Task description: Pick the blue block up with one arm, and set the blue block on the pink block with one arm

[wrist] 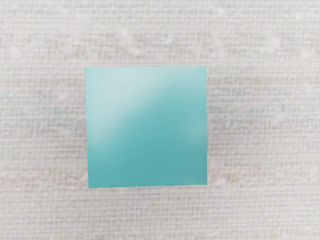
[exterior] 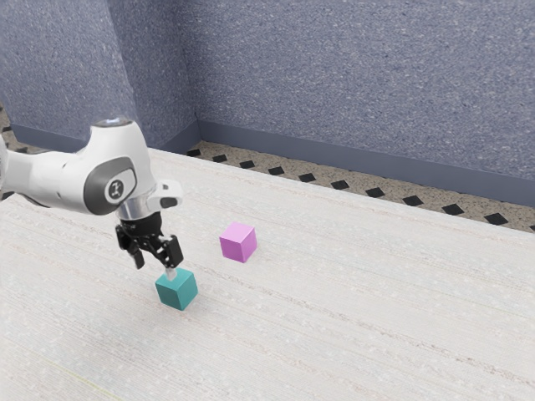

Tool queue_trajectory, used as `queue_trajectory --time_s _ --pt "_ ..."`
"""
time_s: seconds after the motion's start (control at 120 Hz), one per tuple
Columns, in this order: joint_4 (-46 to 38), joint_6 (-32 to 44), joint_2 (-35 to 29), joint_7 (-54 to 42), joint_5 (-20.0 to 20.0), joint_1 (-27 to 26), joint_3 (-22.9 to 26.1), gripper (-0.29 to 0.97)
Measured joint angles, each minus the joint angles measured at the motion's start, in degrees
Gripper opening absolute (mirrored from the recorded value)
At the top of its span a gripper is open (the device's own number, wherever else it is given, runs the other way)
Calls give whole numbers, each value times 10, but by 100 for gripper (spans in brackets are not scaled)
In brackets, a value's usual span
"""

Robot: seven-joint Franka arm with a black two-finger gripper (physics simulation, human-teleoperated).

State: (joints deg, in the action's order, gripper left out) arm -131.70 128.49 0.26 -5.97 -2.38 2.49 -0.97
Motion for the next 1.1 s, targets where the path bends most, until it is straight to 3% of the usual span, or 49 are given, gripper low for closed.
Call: queue_trajectory --time_s 0.275,0.767,1.1 --pt "8 46 39 15 16 -22 0 65" --pt "12 79 69 17 13 -14 -2 65" --pt "17 94 97 1 -22 -11 -5 65"
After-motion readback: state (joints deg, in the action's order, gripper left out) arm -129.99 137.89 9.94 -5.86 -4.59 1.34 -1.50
